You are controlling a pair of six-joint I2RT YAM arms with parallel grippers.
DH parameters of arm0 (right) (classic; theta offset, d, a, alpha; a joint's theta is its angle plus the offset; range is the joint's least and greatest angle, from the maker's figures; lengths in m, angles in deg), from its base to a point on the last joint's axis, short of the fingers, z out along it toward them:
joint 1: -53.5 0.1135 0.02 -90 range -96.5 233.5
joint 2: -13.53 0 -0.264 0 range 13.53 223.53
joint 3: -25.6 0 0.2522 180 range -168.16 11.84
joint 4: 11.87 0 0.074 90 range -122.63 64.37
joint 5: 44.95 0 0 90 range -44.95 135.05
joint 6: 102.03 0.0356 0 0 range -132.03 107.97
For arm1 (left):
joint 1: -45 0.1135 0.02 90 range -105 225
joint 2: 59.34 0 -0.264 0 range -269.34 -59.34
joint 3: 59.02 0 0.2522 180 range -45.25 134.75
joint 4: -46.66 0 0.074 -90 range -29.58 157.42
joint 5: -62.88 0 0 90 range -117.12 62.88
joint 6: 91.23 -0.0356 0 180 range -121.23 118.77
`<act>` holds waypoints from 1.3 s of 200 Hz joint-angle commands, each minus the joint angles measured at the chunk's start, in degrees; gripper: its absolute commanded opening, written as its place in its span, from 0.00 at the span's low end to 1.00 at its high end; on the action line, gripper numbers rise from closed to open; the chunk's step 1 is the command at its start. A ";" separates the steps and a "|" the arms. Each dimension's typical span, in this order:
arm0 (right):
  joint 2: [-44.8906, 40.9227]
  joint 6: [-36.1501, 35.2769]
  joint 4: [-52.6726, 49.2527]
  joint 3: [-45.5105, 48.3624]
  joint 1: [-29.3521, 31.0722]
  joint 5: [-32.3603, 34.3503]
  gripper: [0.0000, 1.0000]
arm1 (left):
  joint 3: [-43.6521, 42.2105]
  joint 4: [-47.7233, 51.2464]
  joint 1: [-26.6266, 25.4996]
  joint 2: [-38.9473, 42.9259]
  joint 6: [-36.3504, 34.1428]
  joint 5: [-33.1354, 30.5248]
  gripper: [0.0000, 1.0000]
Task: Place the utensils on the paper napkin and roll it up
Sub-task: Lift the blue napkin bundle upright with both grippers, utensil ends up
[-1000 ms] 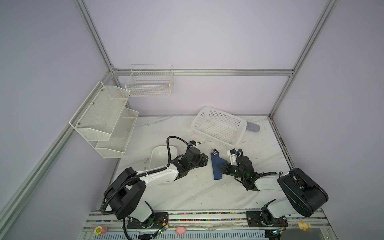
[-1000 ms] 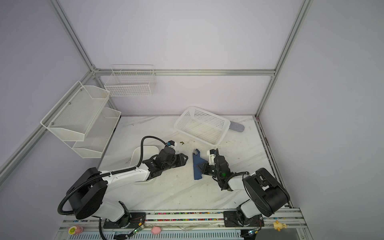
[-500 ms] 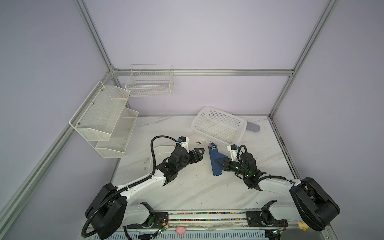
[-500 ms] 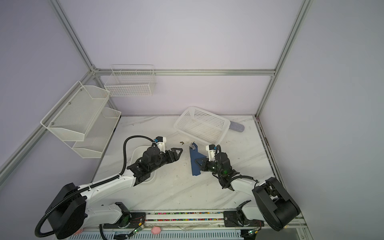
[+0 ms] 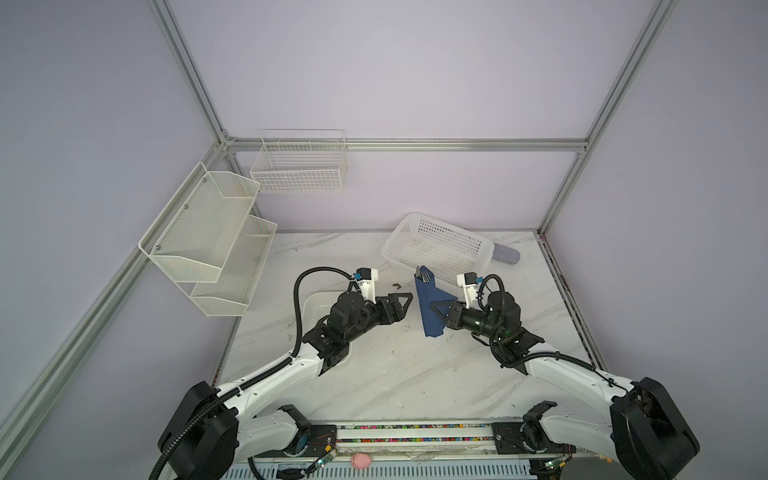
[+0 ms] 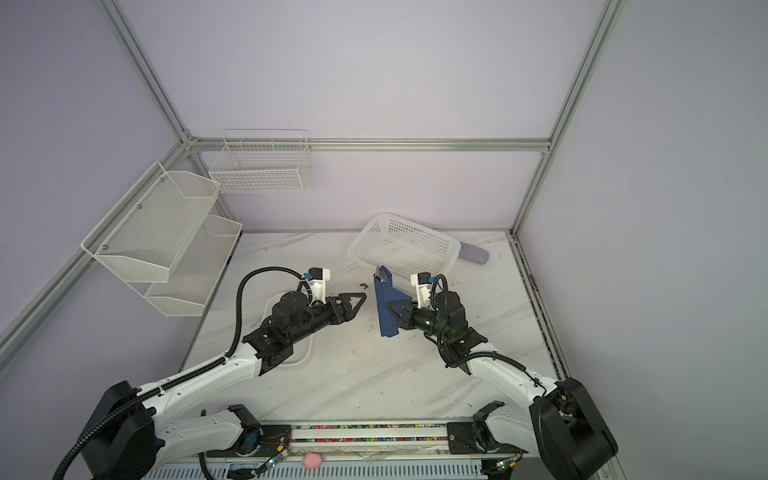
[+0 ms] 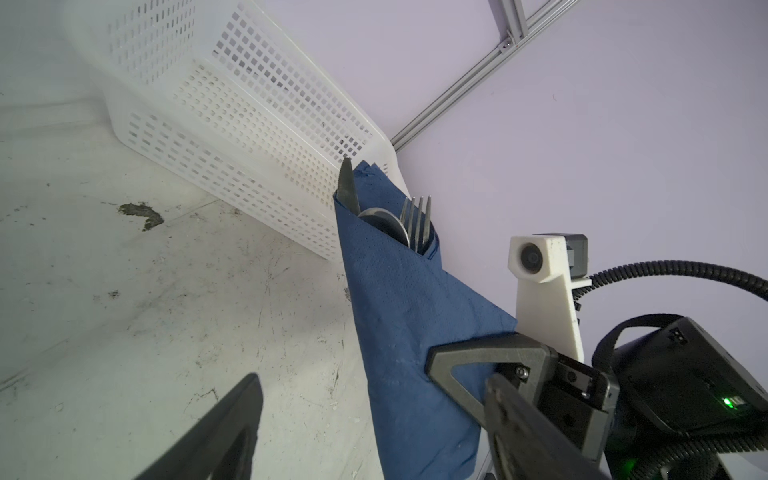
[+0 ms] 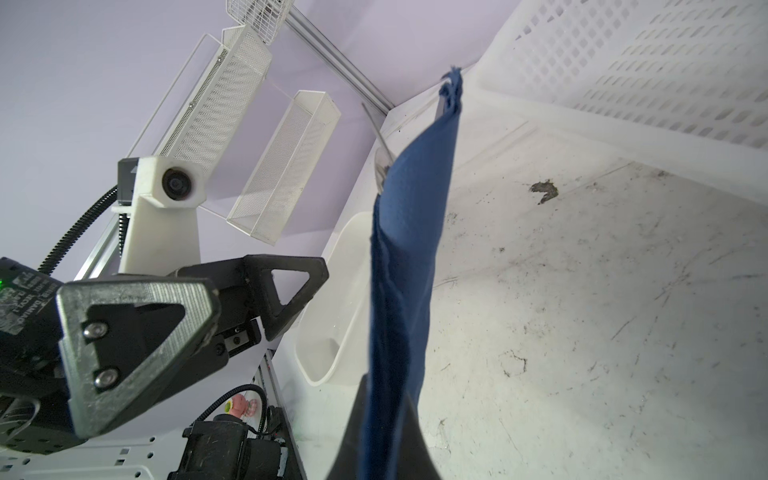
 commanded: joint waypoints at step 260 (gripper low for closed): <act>2.68 6.14 7.51 -14.50 -1.41 -13.47 0.08 | 5.16 -51.87 6.60 -21.22 24.35 26.68 0.78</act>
